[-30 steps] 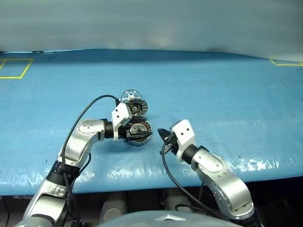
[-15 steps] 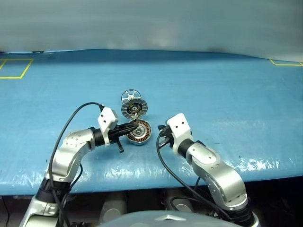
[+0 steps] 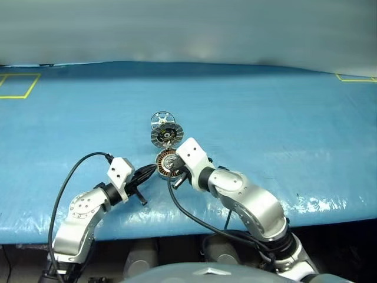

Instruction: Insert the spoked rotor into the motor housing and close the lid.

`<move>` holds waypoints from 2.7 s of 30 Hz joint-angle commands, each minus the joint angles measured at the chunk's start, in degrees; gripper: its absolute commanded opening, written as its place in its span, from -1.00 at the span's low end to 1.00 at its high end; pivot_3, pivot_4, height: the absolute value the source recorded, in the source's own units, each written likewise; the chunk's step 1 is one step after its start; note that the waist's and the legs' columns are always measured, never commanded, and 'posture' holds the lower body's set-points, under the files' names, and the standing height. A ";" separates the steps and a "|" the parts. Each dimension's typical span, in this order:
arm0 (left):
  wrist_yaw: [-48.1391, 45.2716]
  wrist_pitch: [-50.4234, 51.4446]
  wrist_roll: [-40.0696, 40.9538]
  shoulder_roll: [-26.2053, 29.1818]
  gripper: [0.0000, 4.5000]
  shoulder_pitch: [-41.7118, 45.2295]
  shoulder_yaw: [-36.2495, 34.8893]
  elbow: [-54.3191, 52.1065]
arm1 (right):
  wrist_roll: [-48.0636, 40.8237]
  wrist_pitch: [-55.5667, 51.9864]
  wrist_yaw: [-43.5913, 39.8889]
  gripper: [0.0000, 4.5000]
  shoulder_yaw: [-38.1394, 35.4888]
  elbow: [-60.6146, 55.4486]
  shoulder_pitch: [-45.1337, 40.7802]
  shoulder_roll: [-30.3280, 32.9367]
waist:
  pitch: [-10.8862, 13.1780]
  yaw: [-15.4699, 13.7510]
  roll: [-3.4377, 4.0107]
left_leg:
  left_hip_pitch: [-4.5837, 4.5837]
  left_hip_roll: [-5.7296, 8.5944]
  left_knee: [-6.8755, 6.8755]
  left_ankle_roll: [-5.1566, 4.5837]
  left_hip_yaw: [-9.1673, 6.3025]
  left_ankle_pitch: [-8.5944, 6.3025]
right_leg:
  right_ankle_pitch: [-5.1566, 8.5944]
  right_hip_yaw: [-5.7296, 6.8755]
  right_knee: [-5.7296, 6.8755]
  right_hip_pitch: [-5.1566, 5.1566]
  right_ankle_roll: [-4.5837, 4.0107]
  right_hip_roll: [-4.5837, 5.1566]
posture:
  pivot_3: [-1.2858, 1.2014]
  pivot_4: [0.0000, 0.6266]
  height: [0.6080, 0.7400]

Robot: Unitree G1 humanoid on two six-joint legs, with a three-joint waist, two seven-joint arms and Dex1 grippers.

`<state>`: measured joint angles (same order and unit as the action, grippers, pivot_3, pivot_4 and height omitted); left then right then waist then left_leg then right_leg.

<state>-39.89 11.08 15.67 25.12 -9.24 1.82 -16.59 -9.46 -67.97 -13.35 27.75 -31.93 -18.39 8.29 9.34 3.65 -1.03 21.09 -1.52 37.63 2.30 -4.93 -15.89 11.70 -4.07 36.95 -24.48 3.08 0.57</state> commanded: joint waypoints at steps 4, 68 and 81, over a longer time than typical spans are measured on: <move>2.00 -7.82 -1.03 -2.45 -0.99 -2.31 -0.88 0.07 | 0.48 0.15 0.94 -1.00 1.06 2.55 -3.05 -1.55 | 0.00 -0.08 0.00 | 0.03 0.00 -0.01 0.00 0.00 0.00 | -0.04 0.01 -0.02 -0.02 0.06 0.01 | 0.03 -0.52 1.00; 0.17 -12.86 -3.81 -3.34 -0.99 -3.96 4.50 5.65 | 1.32 -2.92 0.37 -1.00 2.33 5.02 -2.52 -0.33 | -0.01 0.13 0.05 | 0.04 0.00 -0.04 0.00 -0.02 0.00 | 0.10 0.02 -0.05 -0.03 -0.16 0.01 | 0.03 -0.52 1.00; 0.43 -12.74 -3.79 -3.38 -0.99 -4.40 4.55 5.58 | 2.50 1.06 1.02 -1.00 1.71 6.05 -3.73 -2.05 | 0.00 0.16 0.06 | 0.04 -0.01 -0.06 0.00 -0.01 -0.01 | 0.11 0.02 -0.07 -0.04 -0.17 0.01 | 0.03 -0.52 1.00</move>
<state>-39.67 -1.66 12.19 21.63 -13.02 6.03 -11.42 -7.11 -68.39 -12.50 29.49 -25.11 -21.54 6.77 9.34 3.81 -0.97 21.13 -1.53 37.57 2.30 -4.95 -15.89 11.81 -4.04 36.88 -24.52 2.91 0.58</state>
